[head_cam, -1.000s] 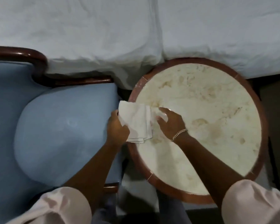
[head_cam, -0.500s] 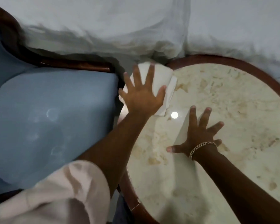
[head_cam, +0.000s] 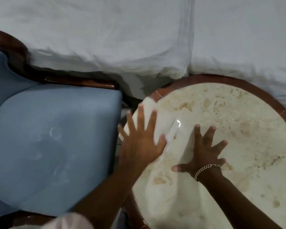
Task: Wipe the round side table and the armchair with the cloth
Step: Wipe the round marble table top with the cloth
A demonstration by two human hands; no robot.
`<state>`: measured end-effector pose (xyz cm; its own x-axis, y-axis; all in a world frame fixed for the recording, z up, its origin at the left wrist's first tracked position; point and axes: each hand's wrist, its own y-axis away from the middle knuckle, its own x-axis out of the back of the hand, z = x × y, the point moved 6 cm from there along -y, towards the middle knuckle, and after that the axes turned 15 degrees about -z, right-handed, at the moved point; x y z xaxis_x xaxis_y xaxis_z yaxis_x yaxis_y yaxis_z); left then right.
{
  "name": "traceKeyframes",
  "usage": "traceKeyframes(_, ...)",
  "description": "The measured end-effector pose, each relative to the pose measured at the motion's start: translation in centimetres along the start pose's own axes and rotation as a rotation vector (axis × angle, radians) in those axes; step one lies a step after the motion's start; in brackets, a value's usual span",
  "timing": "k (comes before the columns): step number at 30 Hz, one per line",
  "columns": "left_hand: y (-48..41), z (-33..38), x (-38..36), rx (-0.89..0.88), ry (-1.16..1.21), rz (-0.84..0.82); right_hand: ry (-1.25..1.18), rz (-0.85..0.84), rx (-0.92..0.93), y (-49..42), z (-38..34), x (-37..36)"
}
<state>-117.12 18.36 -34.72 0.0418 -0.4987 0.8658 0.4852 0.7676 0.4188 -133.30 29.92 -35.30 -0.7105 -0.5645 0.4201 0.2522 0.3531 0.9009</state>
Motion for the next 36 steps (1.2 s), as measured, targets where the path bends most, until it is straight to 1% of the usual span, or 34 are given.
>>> traceKeyframes(2,-5.7,2.5,2.3,-0.054,-0.052,0.017,0.018,0.018,-0.009,-0.3,0.2,-0.1)
traceKeyframes(4,-9.5,4.4,3.9,-0.058,-0.027,-0.012,0.027,0.031,-0.020,-0.6,0.4,-0.2)
traceKeyframes(7,-10.0,4.8,4.2,-0.084,-0.022,-0.049,0.037,0.037,-0.026,-0.5,0.5,0.1)
traceKeyframes(9,-7.8,2.9,3.2,-0.117,-0.044,-0.065,0.048,0.038,-0.024,-0.1,0.1,0.0)
traceKeyframes(11,-4.8,0.2,2.1,-0.089,-0.033,-0.040,0.063,0.035,-0.029,0.3,0.1,0.0)
traceKeyframes(14,1.9,-3.9,-0.3,0.057,0.031,-0.015,0.069,0.010,-0.024,0.8,-0.5,0.3)
traceKeyframes(17,7.5,-5.6,-2.7,0.169,0.076,-0.029,0.079,0.002,-0.029,0.9,-0.6,0.3)
traceKeyframes(20,6.8,-5.4,-2.1,0.216,0.095,0.001,0.079,0.013,-0.013,0.7,-0.5,0.4)
traceKeyframes(23,3.3,-5.6,-0.6,0.175,0.136,0.008,0.067,-0.002,0.003,0.4,-0.5,0.3)
traceKeyframes(26,3.5,-6.2,-1.3,0.174,0.161,0.010,0.089,0.015,0.008,0.1,-0.1,-0.1)
traceKeyframes(28,6.3,-6.2,-2.6,0.241,0.157,0.064,0.110,0.035,0.006,-0.1,0.1,-0.2)
traceKeyframes(31,13.0,-5.2,-6.3,0.403,0.146,0.143,0.118,0.040,0.025,-0.4,-0.1,-0.1)
traceKeyframes(34,18.9,-2.5,-9.8,0.540,0.173,0.103,0.103,0.036,0.027,-0.4,-0.1,-0.2)
traceKeyframes(36,19.5,-1.8,-10.0,0.567,0.181,0.115,0.108,0.035,0.034,-0.4,0.1,-0.3)
